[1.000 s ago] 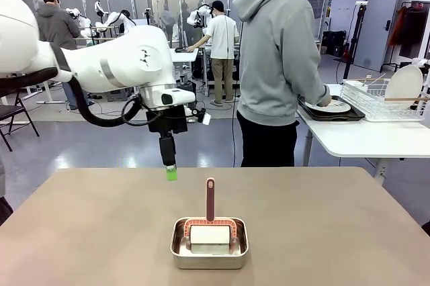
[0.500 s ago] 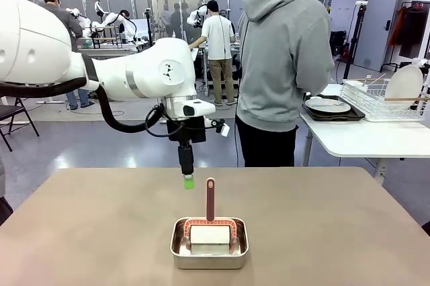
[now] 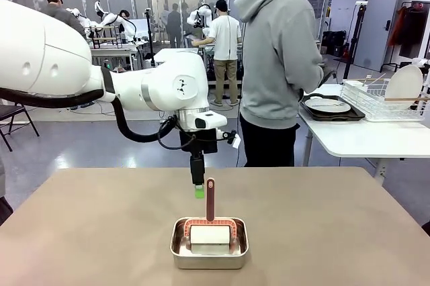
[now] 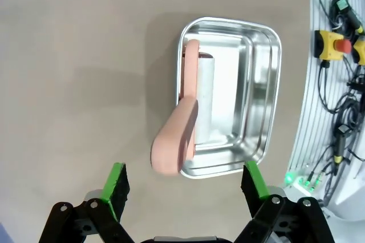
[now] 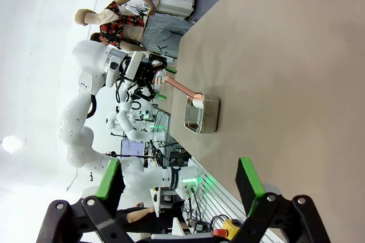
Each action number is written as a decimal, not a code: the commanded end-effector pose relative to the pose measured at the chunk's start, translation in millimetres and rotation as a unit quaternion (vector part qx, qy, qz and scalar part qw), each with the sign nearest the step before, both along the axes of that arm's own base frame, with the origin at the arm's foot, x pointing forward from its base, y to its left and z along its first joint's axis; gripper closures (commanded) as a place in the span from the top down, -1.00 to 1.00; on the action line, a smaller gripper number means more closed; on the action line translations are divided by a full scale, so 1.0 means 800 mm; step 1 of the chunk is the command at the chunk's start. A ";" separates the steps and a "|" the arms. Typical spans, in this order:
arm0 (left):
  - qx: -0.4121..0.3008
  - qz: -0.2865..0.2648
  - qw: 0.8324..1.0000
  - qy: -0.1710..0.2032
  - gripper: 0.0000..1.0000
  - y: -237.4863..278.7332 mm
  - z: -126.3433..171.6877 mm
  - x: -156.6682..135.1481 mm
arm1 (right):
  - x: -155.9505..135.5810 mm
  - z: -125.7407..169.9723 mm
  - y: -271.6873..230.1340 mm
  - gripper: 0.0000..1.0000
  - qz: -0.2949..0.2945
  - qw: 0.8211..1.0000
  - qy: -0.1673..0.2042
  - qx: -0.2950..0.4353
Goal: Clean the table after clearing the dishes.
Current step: When the right (or left) Handle tray is removed, use the right hand (or left hand) to clean the right (or left) side of the table with the Lint Roller.
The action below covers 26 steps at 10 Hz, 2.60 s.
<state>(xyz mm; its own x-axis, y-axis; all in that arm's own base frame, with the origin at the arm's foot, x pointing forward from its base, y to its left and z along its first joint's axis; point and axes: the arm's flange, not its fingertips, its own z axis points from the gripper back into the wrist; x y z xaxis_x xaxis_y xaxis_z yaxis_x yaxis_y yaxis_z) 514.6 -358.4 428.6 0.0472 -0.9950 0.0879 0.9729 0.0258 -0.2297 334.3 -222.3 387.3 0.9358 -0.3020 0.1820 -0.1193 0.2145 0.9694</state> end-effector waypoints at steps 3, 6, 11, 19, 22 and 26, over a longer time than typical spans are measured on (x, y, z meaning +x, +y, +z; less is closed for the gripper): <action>-0.004 -0.017 1.000 -0.011 1.00 -0.021 -0.011 0.004 | -0.002 0.004 0.000 1.00 -0.001 1.000 -0.003 0.000; 0.010 -0.025 1.000 -0.004 1.00 -0.039 -0.015 0.005 | -0.002 0.004 0.000 1.00 -0.001 1.000 -0.003 0.000; 0.030 -0.033 0.999 0.006 0.80 -0.047 -0.013 0.004 | -0.002 0.004 0.000 1.00 -0.001 1.000 -0.003 0.000; 0.034 -0.024 0.999 0.019 -0.79 -0.047 -0.013 0.008 | -0.002 0.004 0.000 1.00 -0.001 1.000 -0.003 0.000; 0.038 -0.016 0.999 0.025 -1.00 -0.049 -0.005 0.005 | -0.002 0.004 0.000 1.00 -0.001 1.000 -0.003 0.000; 0.042 0.053 0.997 0.046 -0.95 -0.054 0.080 -0.018 | -0.002 0.004 0.000 1.00 -0.001 1.000 -0.003 0.000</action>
<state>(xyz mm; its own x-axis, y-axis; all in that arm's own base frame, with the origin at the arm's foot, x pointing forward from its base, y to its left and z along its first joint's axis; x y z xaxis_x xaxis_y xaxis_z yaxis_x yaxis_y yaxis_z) 509.6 -398.8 461.2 0.1152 -0.9933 0.0065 0.9505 0.1083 -0.2911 334.3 -222.3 387.3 0.9357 -0.3020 0.1821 -0.1194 0.2145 0.9694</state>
